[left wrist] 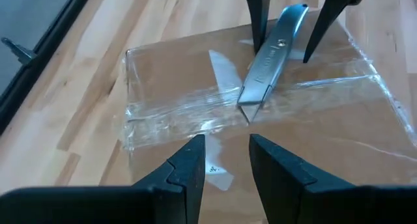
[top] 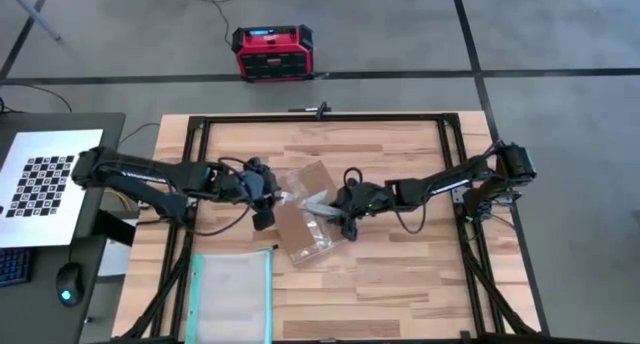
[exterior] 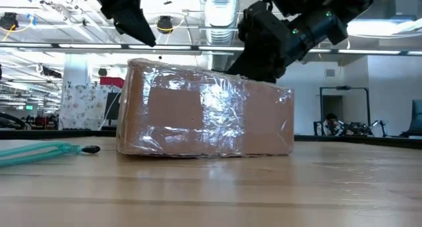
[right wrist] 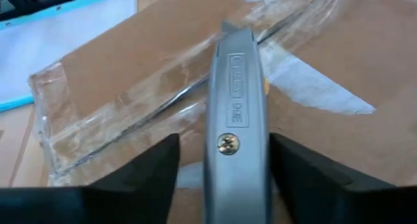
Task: Unpack boxes
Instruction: Open the cardboard box using the gray cutter
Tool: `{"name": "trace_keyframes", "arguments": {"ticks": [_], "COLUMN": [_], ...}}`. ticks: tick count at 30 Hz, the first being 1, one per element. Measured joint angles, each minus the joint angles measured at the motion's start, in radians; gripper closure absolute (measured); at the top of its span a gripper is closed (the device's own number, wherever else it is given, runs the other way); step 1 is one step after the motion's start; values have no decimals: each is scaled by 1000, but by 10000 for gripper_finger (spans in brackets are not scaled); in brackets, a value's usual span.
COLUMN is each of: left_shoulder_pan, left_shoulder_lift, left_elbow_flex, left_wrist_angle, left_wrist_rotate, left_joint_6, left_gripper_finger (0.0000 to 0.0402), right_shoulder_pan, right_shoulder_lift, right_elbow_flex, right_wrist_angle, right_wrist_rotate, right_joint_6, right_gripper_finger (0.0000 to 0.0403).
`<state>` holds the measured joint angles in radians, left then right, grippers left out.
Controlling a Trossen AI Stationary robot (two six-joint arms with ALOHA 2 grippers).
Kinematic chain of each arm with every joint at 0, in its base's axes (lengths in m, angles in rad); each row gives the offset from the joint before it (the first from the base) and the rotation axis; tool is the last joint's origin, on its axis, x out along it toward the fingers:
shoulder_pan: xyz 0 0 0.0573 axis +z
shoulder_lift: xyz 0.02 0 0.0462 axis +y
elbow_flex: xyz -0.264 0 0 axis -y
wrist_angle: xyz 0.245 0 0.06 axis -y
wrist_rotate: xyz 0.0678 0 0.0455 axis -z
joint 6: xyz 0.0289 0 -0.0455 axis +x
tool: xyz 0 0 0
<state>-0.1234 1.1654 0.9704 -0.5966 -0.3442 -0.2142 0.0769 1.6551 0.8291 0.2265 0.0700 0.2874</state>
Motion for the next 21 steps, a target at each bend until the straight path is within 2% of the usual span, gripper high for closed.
{"name": "trace_keyframes", "arguments": {"ticks": [4,7,10,13,14,19,21], "left_shoulder_pan": [0,0,0,0,0,0,0], "left_shoulder_lift": [-6,-6,-6,-6,-6,-6,-7], "left_elbow_flex": [-14,-14,-14,-14,-14,-14,-14], "left_wrist_angle": [5,33,49,47,47,42,12], "left_wrist_rotate": [1,1,1,1,1,7,68], "left_joint_6": [17,47,86,122,134,210,237], "left_gripper_finger": [297,297,297,297,297,297,297], "right_shoulder_pan": [14,24,30,33,34,30,24], "right_shoulder_lift": [37,77,114,116,111,40,-14], "right_elbow_flex": [0,0,0,0,0,-6,-7], "right_wrist_angle": [61,127,177,189,187,130,73], "right_wrist_rotate": [20,46,67,94,103,111,122], "right_joint_6": [-15,-31,-33,-30,-36,-79,-75], "right_gripper_finger": [154,166,204,275,284,282,282]}}
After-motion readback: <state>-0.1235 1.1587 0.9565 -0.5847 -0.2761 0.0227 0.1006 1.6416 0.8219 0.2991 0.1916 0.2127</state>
